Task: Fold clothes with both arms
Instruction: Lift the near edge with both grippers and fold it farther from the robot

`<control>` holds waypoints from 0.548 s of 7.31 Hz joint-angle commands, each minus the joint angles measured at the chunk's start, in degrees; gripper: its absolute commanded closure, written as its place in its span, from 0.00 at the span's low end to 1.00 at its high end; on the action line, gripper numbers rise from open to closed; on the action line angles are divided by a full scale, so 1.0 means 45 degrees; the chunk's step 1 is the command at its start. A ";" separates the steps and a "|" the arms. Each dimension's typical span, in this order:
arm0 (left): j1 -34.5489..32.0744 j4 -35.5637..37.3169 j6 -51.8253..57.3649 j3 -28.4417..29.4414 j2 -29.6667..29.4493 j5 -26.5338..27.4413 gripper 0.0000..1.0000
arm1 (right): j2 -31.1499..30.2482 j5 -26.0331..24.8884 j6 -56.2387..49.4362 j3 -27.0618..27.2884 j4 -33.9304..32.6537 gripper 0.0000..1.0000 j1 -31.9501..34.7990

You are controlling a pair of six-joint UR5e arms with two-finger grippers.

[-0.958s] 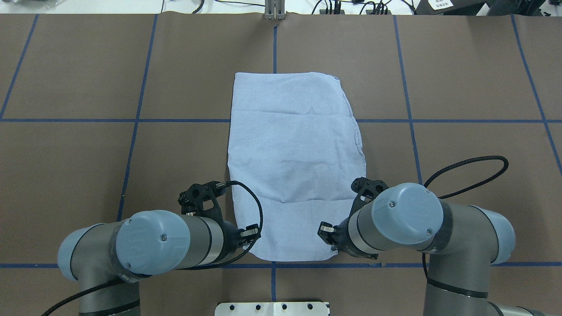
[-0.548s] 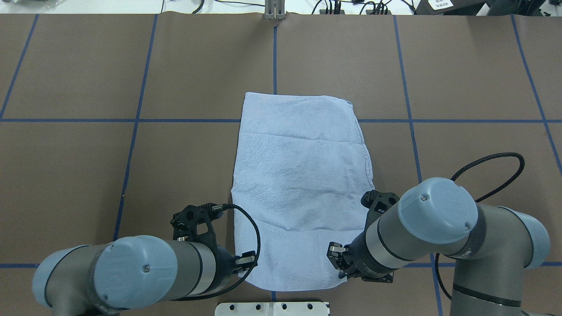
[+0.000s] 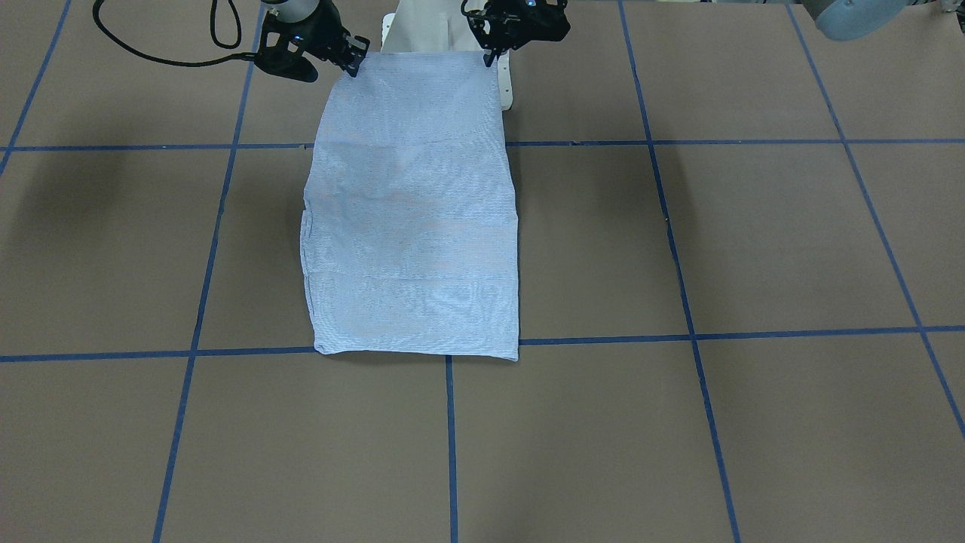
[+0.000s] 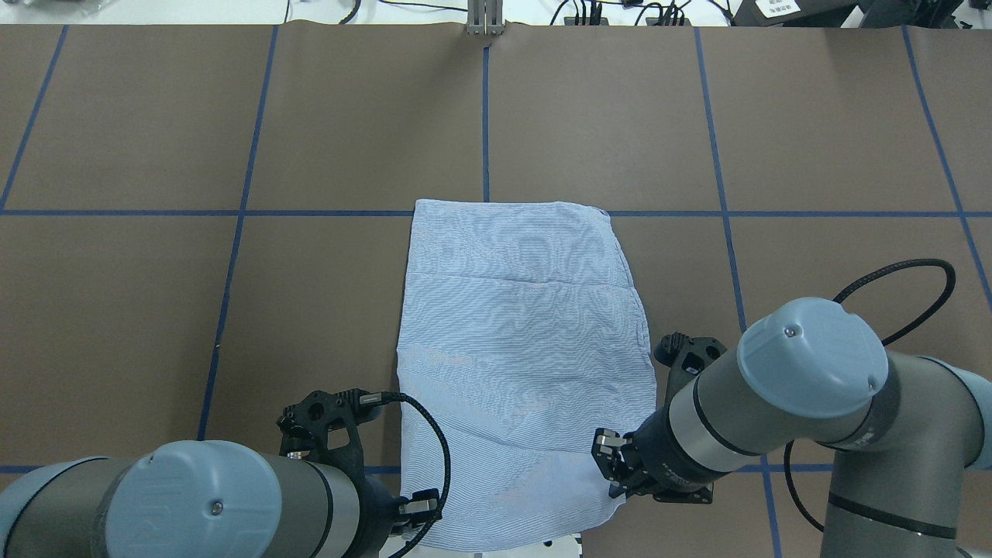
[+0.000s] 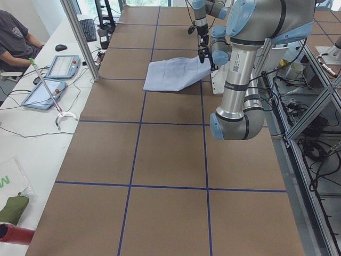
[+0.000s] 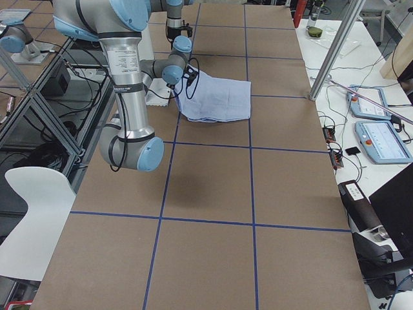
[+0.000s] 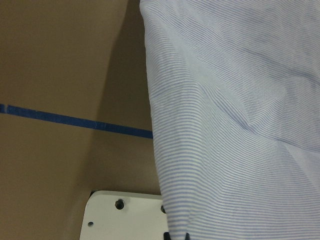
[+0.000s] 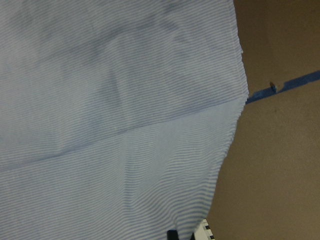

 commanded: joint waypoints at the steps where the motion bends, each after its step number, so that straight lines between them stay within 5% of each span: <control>1: -0.0944 0.0014 0.0750 0.0000 -0.0334 -0.0018 1.00 | 0.0427 0.0379 -0.0376 -0.0420 -0.0002 1.00 0.1447; 4: -0.3074 -0.1012 0.1650 0.0852 -0.0764 -0.0038 1.00 | 0.1816 0.1300 -0.0418 -0.1750 -0.0022 1.00 0.3562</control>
